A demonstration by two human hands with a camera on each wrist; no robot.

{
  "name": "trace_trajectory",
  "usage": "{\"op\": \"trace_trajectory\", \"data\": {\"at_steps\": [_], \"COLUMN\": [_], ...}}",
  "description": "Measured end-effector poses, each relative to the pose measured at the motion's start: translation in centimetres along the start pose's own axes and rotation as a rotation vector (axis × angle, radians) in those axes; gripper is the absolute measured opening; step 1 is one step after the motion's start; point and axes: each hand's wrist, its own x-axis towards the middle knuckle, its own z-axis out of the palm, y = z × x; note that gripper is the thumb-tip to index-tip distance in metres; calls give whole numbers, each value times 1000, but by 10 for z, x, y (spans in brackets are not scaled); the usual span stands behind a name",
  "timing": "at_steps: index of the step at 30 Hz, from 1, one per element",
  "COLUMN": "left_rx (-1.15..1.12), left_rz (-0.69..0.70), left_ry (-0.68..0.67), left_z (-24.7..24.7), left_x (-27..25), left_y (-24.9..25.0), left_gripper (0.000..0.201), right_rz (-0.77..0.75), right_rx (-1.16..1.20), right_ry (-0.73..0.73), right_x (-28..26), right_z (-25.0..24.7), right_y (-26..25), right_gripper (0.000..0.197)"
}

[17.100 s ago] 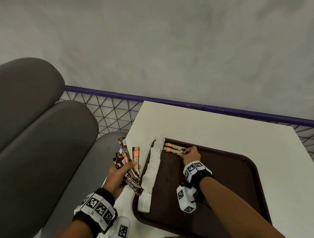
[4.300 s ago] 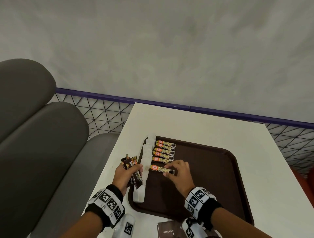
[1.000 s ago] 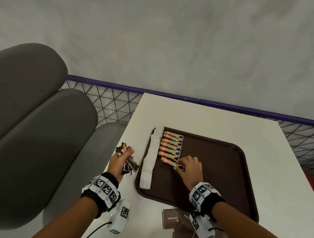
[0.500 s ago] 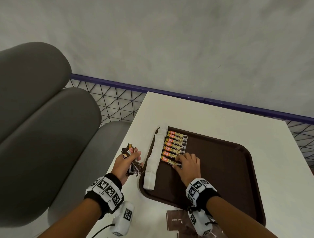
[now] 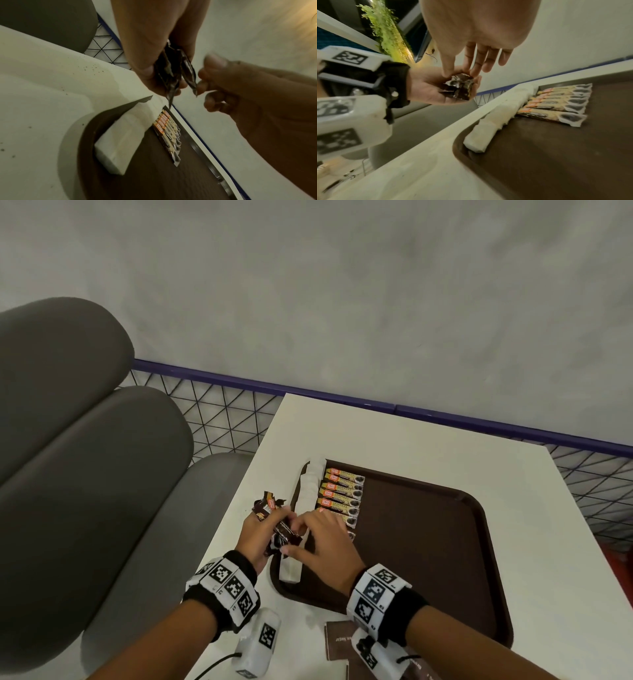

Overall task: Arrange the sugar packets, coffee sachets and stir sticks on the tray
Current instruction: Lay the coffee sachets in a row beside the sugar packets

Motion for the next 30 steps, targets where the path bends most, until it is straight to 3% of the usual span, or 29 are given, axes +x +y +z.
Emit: {"op": "trace_trajectory", "data": {"at_steps": [4, 11, 16, 20, 27, 30], "left_rx": [24, 118, 166, 195, 112, 117], "left_rz": [-10, -75, -139, -164, -81, -68], "left_ry": [-20, -94, -163, -230, -141, -136], "left_z": [3, 11, 14, 1, -8, -1], "left_x": [-4, -11, -14, -14, -5, -4], "left_y": [-2, 1, 6, 8, 8, 7], "left_gripper": [19, 38, 27, 27, 36, 26], "right_rz": [26, 30, 106, 276, 336, 322], "right_rx": [24, -14, 103, 245, 324, 324], "right_ry": [58, 120, 129, 153, 168, 173], "right_x": [-2, -7, -6, -8, -13, -14], "right_z": [0, -12, -26, -37, -38, -36], "right_y": [-3, -7, -2, 10, 28, 29], "right_gripper": [25, 20, 19, 19, 18, 17]}}
